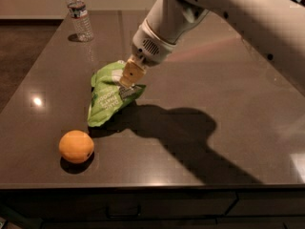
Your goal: Move green rice chip bag near orange
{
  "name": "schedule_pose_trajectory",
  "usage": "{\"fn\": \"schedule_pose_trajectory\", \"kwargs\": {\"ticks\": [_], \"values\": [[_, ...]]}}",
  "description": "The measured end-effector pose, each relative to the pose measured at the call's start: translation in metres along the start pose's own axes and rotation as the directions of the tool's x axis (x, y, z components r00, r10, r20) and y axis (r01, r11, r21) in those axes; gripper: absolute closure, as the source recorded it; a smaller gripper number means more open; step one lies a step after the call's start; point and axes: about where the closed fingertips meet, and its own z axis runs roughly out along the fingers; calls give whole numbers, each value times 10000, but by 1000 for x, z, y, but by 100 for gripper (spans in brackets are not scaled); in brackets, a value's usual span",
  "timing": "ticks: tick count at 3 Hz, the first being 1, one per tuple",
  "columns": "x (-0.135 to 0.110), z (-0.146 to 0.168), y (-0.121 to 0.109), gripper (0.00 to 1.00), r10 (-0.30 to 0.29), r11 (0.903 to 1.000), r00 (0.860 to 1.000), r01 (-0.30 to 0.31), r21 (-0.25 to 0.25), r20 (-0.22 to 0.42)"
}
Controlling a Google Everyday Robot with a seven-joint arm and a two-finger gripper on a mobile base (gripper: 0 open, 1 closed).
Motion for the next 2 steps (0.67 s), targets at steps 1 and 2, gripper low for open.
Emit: {"fn": "schedule_pose_trajectory", "kwargs": {"ticks": [1,2], "values": [[10,-1,18,81,-116,9997,9999,116,-208,8],[9,0,19,57,-134,9997,9999,134,-214,-5]]}}
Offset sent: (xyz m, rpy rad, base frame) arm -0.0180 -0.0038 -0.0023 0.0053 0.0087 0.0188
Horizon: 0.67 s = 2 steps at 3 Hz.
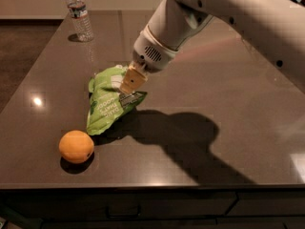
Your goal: Move green rice chip bag near orange
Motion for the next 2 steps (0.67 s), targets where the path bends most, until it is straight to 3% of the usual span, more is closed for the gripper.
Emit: {"fn": "schedule_pose_trajectory", "kwargs": {"ticks": [2], "values": [[-2,2,2,12,-56,10000,10000,56,-19,-14]]}}
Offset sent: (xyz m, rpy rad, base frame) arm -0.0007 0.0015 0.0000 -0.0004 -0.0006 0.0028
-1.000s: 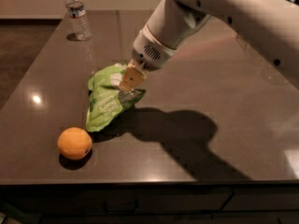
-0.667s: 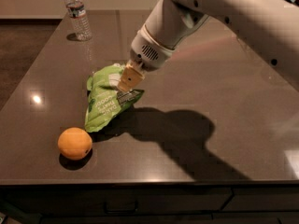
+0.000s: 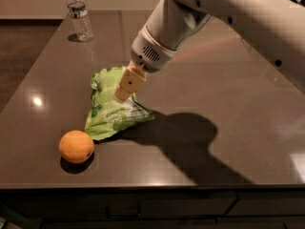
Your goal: Move green rice chip bag near orange
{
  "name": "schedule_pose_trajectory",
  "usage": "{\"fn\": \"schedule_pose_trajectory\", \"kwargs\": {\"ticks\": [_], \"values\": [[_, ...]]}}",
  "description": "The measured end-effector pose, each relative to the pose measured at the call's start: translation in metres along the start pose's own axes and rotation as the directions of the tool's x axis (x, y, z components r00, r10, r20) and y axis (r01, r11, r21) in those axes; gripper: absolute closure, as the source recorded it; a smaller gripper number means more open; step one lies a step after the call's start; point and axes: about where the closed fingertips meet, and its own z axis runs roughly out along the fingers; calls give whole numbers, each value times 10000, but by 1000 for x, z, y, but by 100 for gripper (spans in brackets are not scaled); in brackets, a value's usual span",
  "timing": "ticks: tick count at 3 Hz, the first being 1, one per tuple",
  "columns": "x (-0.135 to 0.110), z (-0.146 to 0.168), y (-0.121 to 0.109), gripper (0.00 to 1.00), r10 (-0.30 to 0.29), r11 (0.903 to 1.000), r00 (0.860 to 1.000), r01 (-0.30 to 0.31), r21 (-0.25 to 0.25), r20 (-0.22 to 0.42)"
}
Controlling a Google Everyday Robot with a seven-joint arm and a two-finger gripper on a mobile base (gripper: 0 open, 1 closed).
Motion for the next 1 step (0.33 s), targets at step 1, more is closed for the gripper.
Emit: {"fn": "schedule_pose_trajectory", "kwargs": {"ticks": [1], "values": [[-1,1,1,0,-24,10000,10000,24,-8,-6]]}}
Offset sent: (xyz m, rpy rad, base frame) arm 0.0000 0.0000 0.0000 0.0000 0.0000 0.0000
